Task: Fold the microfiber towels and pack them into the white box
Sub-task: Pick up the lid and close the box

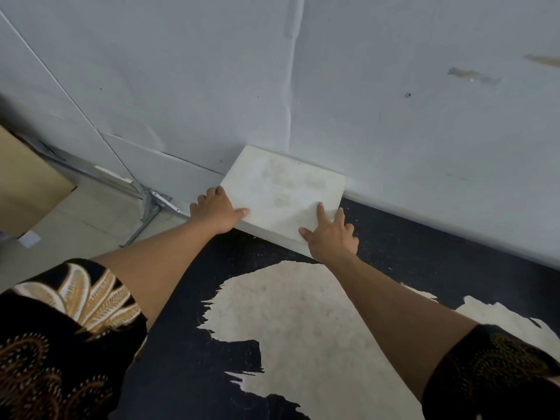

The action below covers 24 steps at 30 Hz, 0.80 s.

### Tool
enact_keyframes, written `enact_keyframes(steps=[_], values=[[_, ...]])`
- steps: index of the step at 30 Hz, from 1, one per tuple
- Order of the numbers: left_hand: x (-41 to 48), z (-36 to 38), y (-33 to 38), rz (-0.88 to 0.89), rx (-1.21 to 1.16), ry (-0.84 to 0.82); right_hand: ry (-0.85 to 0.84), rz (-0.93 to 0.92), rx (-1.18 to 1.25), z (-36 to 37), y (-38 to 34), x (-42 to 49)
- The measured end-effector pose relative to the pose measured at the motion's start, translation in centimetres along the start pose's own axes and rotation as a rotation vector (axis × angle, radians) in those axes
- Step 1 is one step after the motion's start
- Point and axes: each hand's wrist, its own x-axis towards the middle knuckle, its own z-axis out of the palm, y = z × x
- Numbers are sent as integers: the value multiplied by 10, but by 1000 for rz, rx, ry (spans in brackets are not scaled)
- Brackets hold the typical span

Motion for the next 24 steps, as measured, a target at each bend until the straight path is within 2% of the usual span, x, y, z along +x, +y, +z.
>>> enact_keyframes(steps=[5,8,14,17,21,24], values=[[26,-12,-2,20,-243,-111,-36,69,75,-3,-4,7],[29,-10,-4,12,-293,-90,-49,70,83,-5,-3,13],[11,-11,-1,-34,-126,-104,-69,-4,61,-8,3,15],[8,-11,-4,-45,-126,-126,-63,-15,87,-5,6,13],[14,-3,-11,-65,-408,-206,-62,47,191,-5,4,16],[11,6,-15,-84,-587,-193,-109,155,339,-10,3,20]])
